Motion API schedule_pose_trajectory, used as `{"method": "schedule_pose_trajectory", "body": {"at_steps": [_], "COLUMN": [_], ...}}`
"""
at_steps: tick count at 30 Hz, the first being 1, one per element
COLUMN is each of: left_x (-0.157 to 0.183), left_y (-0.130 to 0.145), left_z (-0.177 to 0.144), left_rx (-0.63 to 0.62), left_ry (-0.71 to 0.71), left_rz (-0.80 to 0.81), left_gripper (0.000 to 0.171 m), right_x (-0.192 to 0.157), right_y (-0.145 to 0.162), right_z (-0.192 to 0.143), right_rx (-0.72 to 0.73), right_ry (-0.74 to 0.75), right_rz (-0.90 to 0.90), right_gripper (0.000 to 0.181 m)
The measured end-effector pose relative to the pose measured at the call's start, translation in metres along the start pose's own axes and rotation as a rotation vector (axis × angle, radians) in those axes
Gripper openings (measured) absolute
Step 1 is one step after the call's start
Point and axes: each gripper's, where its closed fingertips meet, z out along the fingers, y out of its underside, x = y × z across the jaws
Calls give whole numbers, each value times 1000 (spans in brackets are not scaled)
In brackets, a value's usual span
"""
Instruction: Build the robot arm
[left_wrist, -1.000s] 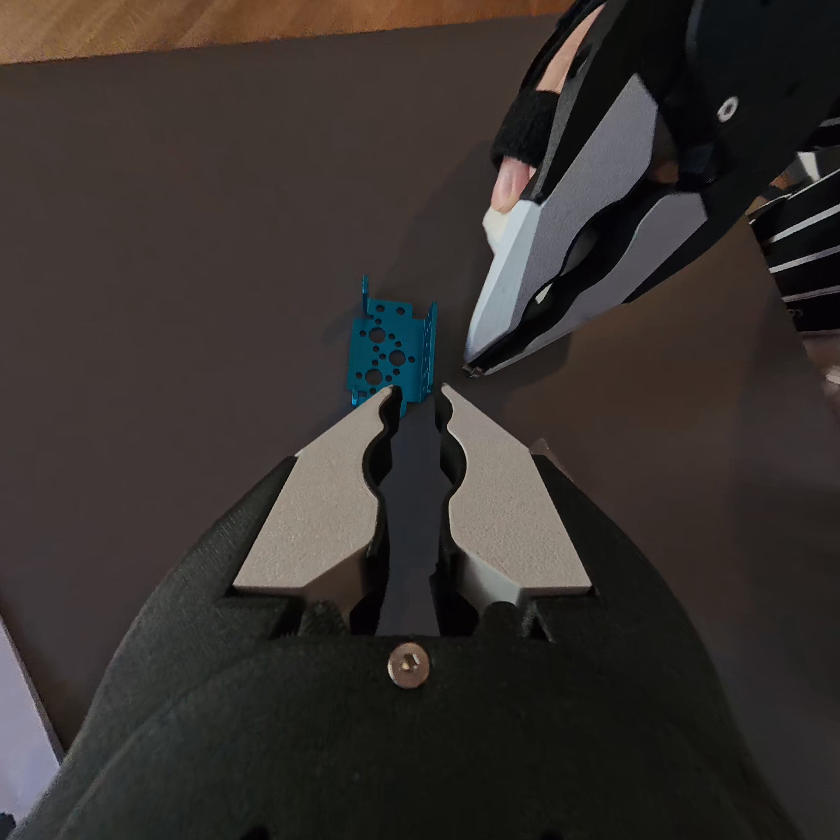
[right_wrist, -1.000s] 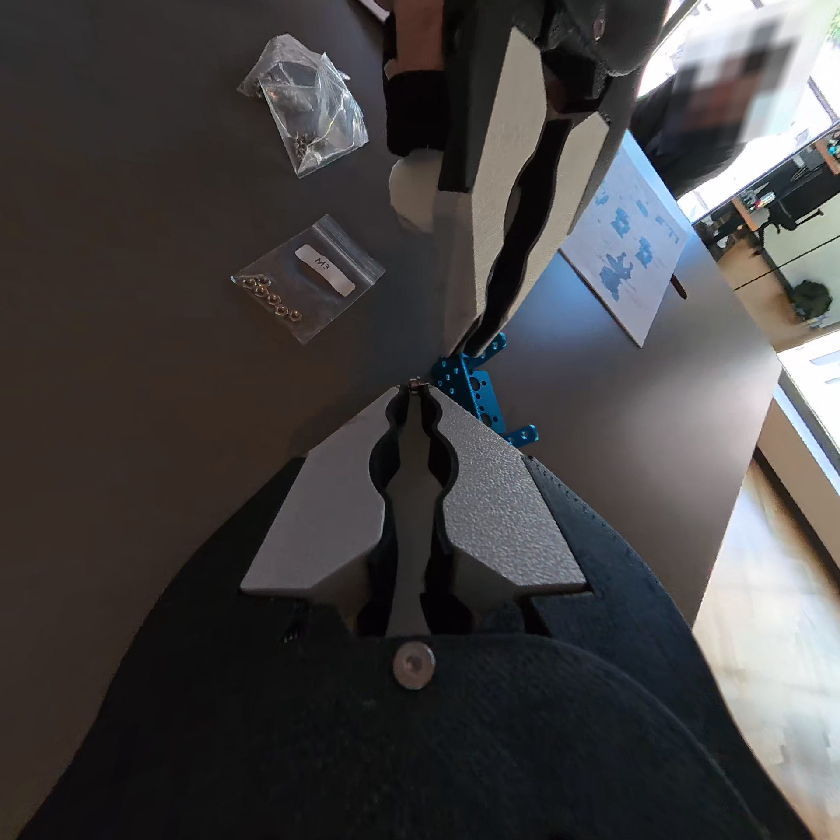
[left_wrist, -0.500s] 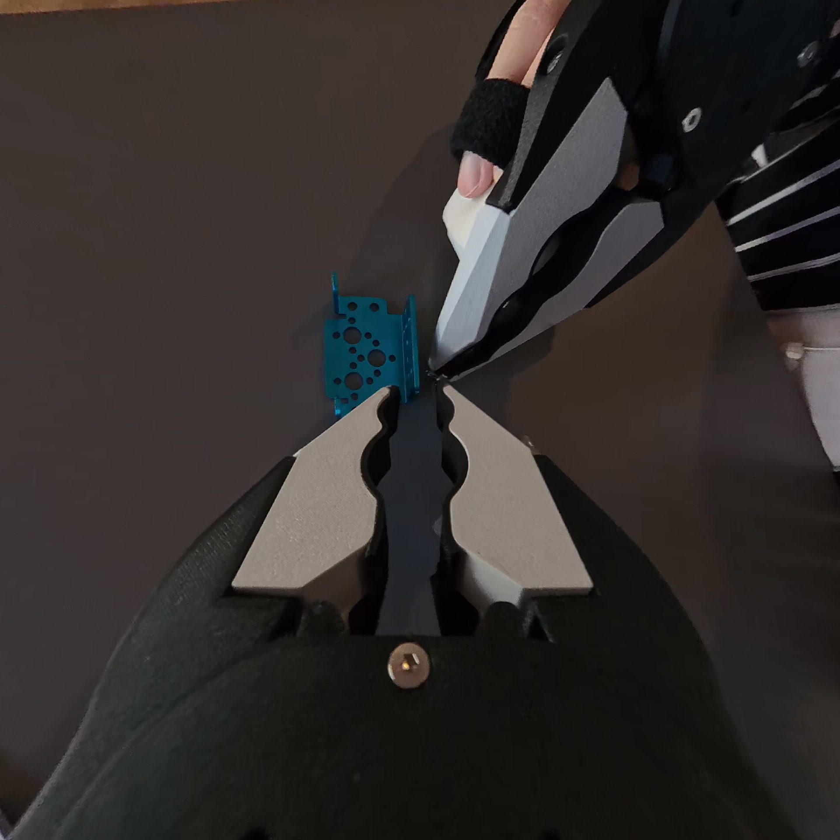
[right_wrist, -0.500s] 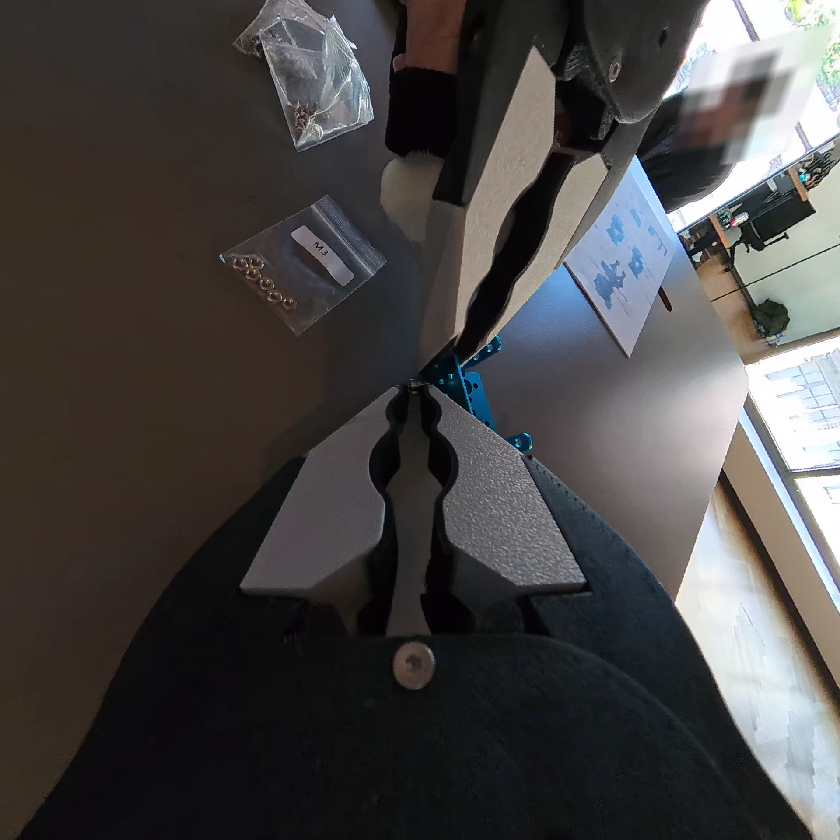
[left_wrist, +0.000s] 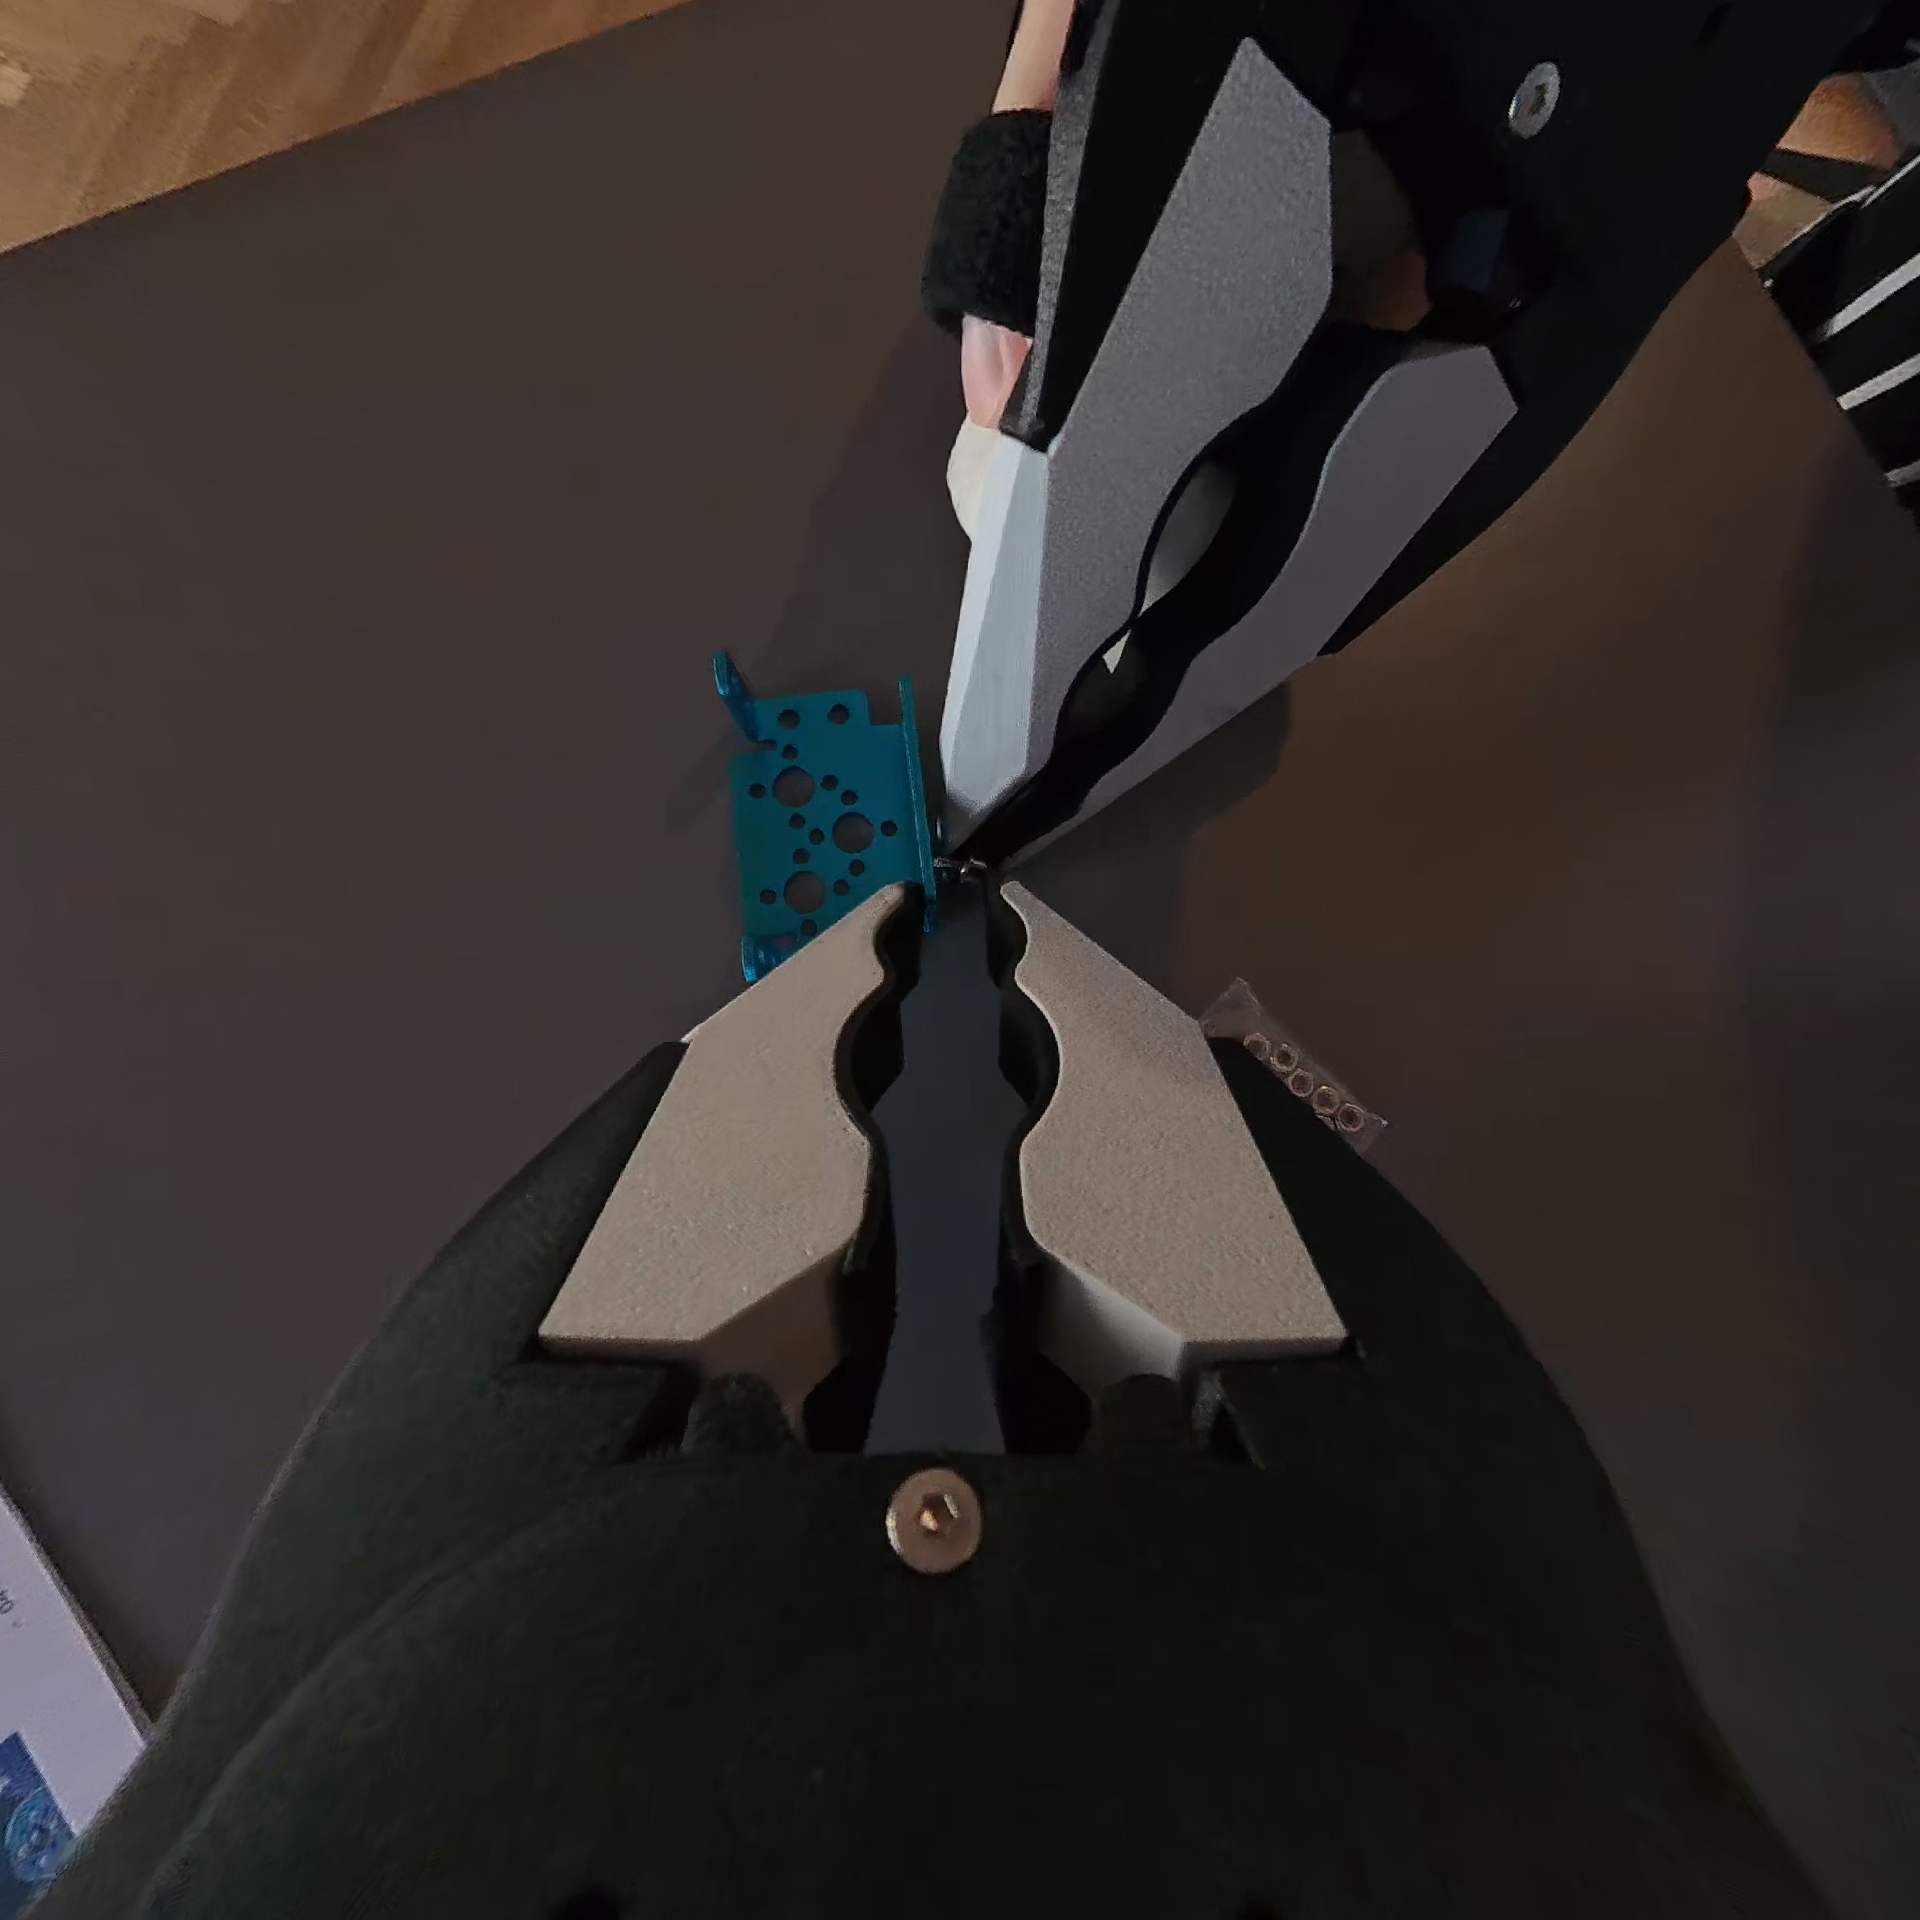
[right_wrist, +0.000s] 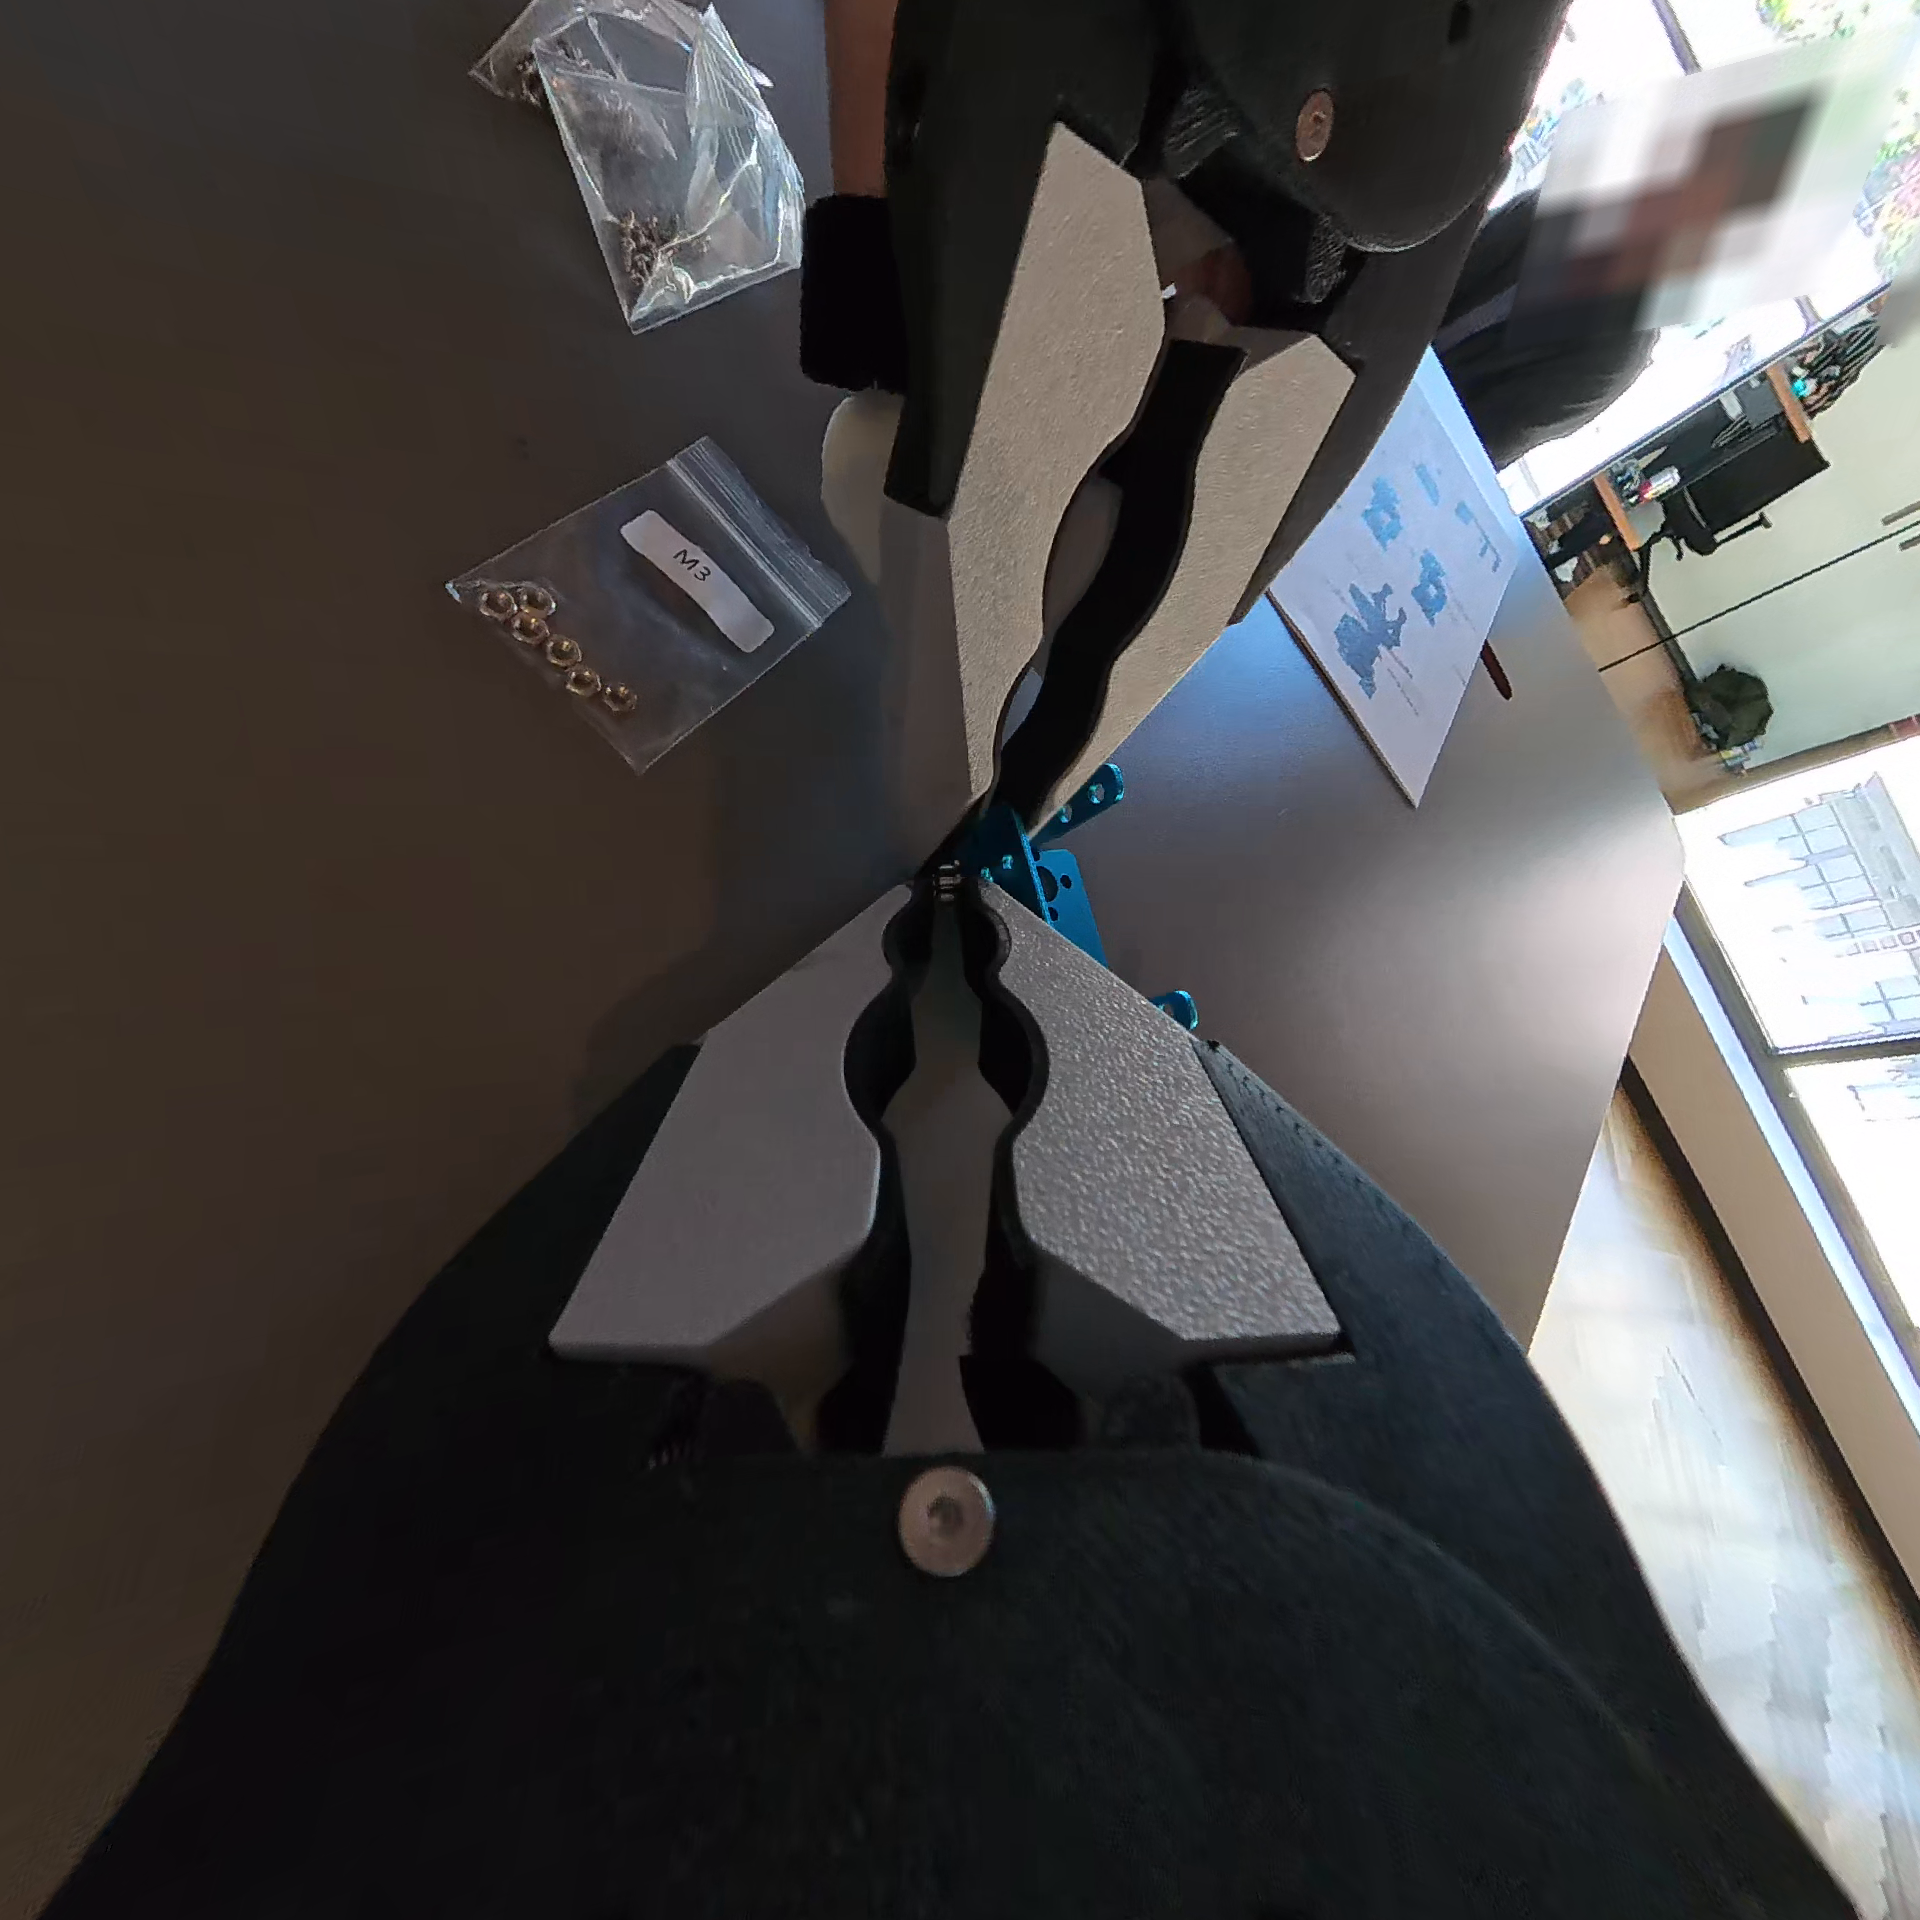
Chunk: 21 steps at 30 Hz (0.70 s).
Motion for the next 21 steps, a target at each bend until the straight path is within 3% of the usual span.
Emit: {"method": "schedule_pose_trajectory", "body": {"at_steps": [21], "left_x": [1], "left_y": [-1], "left_z": [1], "left_rx": [-3], "left_ry": [-44], "left_rz": [64], "left_gripper": [8], "right_x": [2], "right_y": [0], "right_z": [-1], "right_rx": [-10], "right_ry": [20], "right_rz": [19], "right_gripper": [5]}}
